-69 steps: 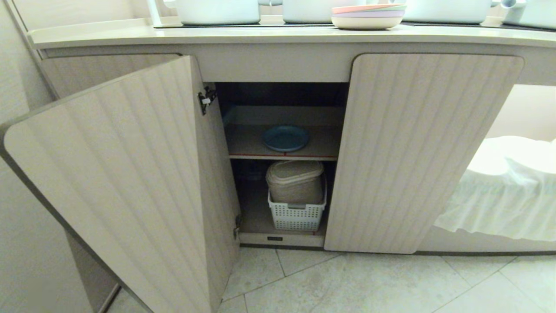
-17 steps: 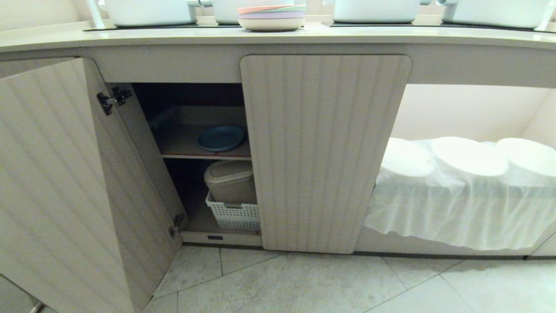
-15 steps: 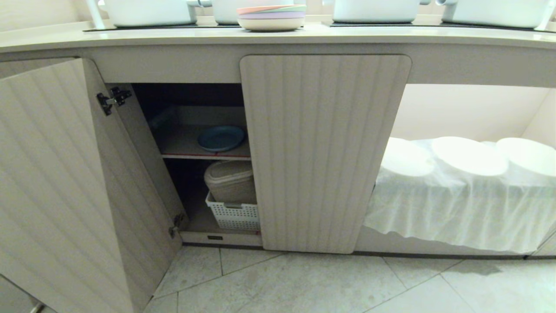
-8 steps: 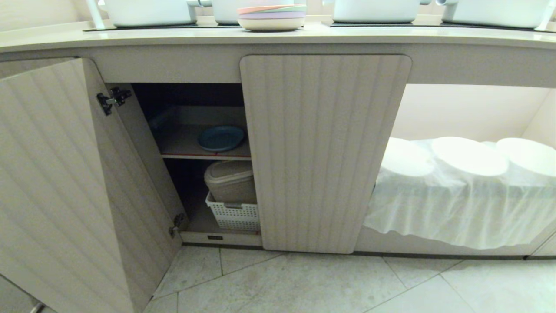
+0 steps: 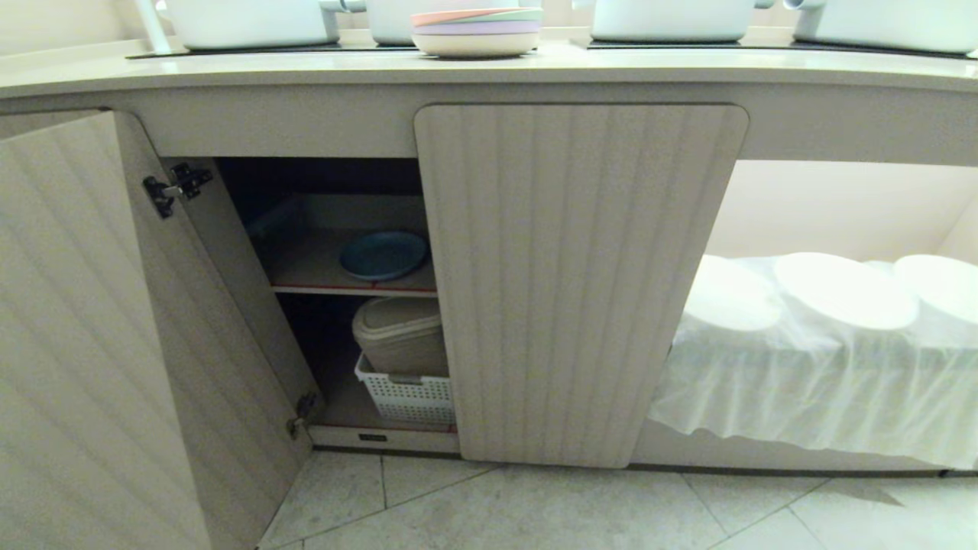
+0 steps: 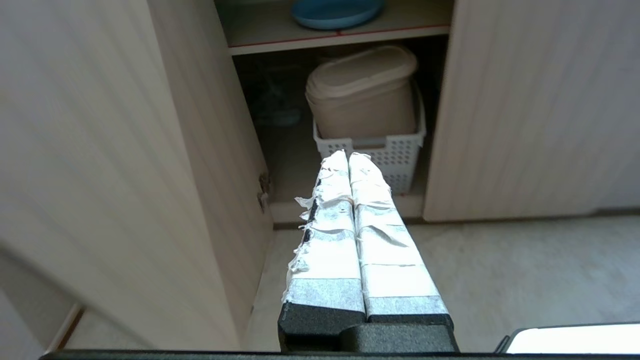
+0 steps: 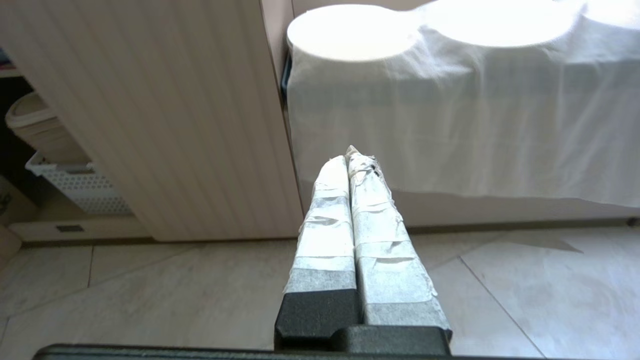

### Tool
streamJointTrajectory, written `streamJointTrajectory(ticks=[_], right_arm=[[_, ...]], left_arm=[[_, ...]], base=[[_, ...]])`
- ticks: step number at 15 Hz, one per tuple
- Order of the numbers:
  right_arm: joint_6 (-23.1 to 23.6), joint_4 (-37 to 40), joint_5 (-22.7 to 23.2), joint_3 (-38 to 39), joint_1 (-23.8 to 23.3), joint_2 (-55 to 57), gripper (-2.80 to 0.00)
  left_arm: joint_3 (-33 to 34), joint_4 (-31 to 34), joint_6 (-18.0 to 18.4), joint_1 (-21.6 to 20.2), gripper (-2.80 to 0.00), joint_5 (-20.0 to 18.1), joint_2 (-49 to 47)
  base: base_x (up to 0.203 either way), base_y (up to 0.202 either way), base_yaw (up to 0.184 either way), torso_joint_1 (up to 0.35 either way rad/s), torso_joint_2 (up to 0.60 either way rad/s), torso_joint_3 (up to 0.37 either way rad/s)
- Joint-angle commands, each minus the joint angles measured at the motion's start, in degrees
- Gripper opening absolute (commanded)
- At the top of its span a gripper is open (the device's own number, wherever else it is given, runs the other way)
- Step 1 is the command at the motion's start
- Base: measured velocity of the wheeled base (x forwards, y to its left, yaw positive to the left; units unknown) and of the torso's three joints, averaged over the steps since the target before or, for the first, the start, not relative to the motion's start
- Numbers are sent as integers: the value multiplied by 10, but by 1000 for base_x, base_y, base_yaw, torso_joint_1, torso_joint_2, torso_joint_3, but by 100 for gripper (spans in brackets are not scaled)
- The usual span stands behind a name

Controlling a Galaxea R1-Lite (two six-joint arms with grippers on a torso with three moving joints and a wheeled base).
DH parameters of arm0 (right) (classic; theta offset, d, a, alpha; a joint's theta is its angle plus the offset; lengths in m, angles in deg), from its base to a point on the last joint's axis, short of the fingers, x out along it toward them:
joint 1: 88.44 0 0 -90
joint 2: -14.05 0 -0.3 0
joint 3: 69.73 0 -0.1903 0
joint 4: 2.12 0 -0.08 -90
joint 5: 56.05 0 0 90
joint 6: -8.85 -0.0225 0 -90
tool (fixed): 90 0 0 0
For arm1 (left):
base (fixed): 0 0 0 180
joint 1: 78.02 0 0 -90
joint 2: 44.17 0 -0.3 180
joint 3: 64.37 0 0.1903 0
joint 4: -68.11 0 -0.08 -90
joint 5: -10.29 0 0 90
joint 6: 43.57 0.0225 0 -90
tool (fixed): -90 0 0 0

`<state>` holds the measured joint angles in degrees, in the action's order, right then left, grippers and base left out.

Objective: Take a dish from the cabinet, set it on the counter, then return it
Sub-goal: Take the plate from the cabinet

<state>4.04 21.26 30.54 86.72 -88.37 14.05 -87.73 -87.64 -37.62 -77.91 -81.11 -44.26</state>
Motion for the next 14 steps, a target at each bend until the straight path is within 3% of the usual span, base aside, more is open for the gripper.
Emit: streamJointTrajectory(ticks=[1, 14], right_arm=[[0, 0, 0, 0, 0, 0, -280], [-1, 0, 0, 0, 0, 0, -280]], left_arm=[[0, 0, 0, 0, -280, 0, 0], [0, 0, 0, 0, -280, 1, 0]], base=[[198, 0, 1, 2, 5, 2], [197, 0, 1, 3, 1, 2]])
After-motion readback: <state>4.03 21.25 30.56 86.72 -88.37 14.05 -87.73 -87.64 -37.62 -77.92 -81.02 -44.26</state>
